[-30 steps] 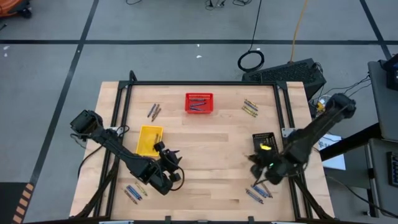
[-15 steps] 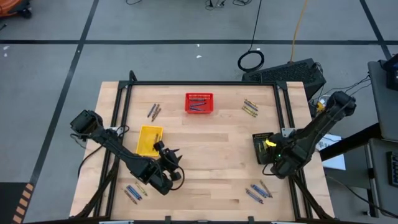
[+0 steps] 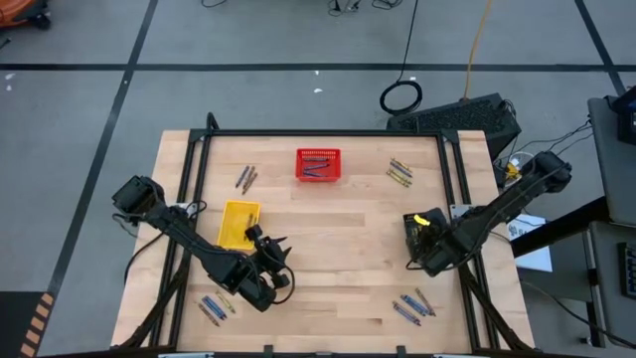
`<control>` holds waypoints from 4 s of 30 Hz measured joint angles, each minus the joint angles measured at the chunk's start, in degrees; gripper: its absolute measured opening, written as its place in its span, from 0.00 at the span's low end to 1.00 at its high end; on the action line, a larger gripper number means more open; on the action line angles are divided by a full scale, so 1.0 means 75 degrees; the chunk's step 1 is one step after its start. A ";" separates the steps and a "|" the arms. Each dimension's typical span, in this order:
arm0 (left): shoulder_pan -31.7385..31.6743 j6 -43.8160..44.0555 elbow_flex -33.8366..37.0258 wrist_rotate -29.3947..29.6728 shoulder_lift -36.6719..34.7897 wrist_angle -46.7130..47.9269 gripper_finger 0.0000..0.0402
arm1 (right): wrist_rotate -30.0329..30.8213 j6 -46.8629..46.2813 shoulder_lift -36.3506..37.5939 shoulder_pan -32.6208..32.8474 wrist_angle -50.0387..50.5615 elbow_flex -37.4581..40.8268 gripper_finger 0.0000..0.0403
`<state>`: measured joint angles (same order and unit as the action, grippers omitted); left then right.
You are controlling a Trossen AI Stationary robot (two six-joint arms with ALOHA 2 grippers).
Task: Sort crayons
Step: Put the green crayon into the black basket, then put the brown crayon into the yellow basket
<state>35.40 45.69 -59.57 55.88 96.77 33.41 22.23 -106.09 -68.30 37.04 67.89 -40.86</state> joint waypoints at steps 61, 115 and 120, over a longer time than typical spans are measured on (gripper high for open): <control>0.3184 1.1753 -0.1664 -0.8883 0.0657 0.4080 0.36 | 0.3222 1.4020 -0.3729 -0.0937 -1.0253 -0.0545 0.36; 0.3389 1.0808 -0.0359 -0.8412 0.0330 0.3040 0.01 | 0.3243 1.3751 -0.2507 -0.0350 -0.9344 -0.0551 0.36; 0.3350 1.0862 -0.0794 -0.7771 -0.0509 0.4367 0.01 | 0.3253 1.3719 -0.2097 -0.0272 -0.9164 -0.0554 0.36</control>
<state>60.52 127.15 -65.53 -2.40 92.95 66.16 46.63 -3.19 -84.03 35.00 -0.84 -45.01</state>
